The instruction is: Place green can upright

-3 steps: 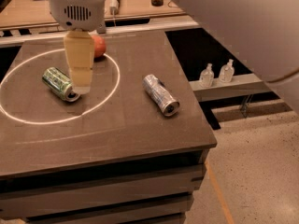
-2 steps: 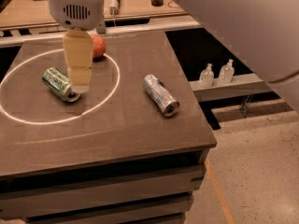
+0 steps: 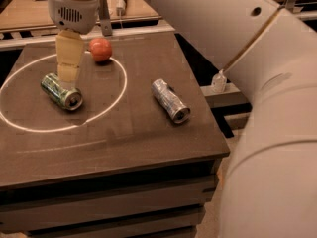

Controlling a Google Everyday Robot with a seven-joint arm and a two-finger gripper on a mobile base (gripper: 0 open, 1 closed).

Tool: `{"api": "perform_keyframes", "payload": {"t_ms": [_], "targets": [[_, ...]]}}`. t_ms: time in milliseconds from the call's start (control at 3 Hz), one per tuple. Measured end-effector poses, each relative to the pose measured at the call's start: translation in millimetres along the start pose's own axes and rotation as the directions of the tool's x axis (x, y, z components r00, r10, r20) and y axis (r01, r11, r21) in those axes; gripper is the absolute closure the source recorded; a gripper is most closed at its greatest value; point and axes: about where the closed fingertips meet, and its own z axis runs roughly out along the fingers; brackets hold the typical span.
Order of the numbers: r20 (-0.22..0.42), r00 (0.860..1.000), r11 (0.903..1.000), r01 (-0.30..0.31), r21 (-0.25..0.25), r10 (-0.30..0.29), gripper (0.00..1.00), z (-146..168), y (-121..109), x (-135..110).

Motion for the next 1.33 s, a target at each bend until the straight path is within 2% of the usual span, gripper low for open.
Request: {"api": "perform_keyframes", "payload": {"t_ms": [333, 667, 1000, 1333], "targets": [[-0.018, 0.988, 0.9875, -0.156, 0.021, 0.156, 0.0, 24, -19, 2], [-0.085, 0.955, 0.9579, -0.277, 0.076, 0.283, 0.0, 41, -22, 9], [-0.089, 0.939, 0.9405, -0.324, 0.103, 0.333, 0.0, 44, -25, 9], [-0.089, 0.939, 0.9405, -0.324, 0.103, 0.333, 0.0, 44, -25, 9]]}}
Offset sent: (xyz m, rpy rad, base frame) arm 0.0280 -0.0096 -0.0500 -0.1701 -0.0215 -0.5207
